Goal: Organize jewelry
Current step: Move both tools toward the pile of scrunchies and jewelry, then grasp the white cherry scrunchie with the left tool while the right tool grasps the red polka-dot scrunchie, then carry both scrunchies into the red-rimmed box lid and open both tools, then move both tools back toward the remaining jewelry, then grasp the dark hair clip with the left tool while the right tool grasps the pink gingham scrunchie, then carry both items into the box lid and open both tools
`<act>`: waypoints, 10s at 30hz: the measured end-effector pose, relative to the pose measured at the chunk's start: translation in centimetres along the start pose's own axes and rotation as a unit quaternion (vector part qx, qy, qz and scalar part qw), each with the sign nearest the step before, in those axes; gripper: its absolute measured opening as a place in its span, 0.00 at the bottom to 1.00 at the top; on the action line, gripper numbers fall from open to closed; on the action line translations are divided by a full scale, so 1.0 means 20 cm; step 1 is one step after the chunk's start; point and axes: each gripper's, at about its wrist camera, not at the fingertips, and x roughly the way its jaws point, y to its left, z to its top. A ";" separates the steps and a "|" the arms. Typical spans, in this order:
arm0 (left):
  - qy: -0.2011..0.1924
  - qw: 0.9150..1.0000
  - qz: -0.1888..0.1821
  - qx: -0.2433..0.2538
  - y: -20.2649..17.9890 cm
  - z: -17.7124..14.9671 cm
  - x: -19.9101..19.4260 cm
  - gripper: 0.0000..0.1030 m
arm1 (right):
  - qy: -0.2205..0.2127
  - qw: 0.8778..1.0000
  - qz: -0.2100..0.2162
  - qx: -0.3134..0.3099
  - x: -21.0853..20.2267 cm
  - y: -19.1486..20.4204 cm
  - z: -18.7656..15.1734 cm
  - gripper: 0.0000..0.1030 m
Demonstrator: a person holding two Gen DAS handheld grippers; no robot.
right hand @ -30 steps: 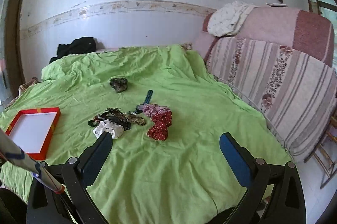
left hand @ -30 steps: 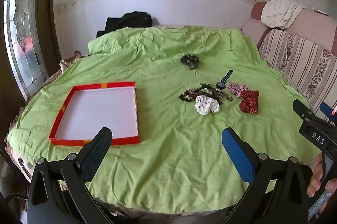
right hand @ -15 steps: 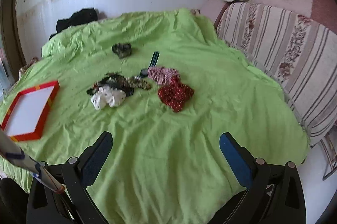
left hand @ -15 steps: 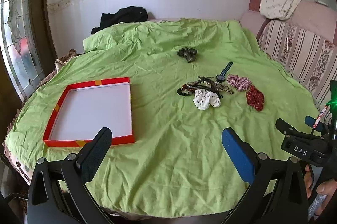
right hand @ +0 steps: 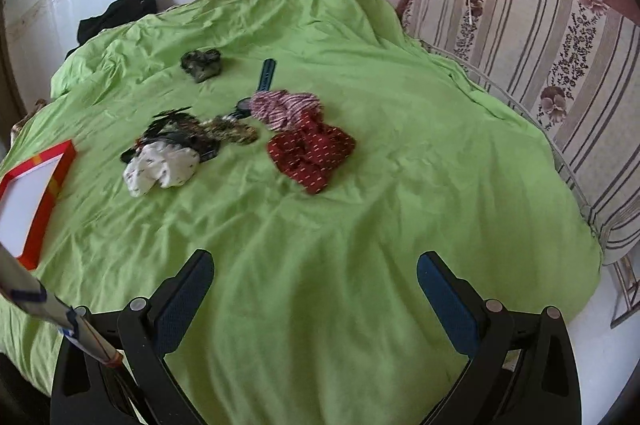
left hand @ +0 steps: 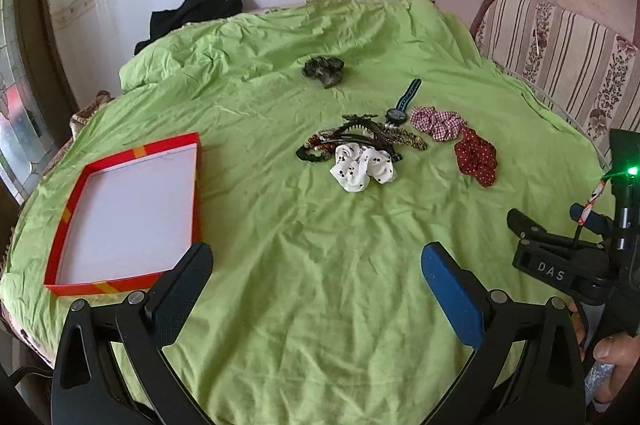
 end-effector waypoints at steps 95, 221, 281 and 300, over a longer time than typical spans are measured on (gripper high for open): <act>0.137 0.979 -0.143 -0.054 -0.11 0.32 0.96 0.14 | 0.046 0.994 0.088 0.041 0.64 -0.13 0.31 0.13; 0.043 0.998 0.019 -0.051 0.42 0.28 0.39 0.59 | 0.033 0.991 0.123 -0.029 0.22 0.05 0.26 0.58; 0.014 0.974 -0.200 -0.101 0.32 0.70 0.38 0.09 | -0.028 0.993 0.118 -0.008 0.27 -0.05 0.73 0.05; -0.034 0.967 -0.047 -0.247 1.31 0.33 0.14 0.09 | -0.017 0.975 0.181 -0.129 0.02 0.67 0.60 0.05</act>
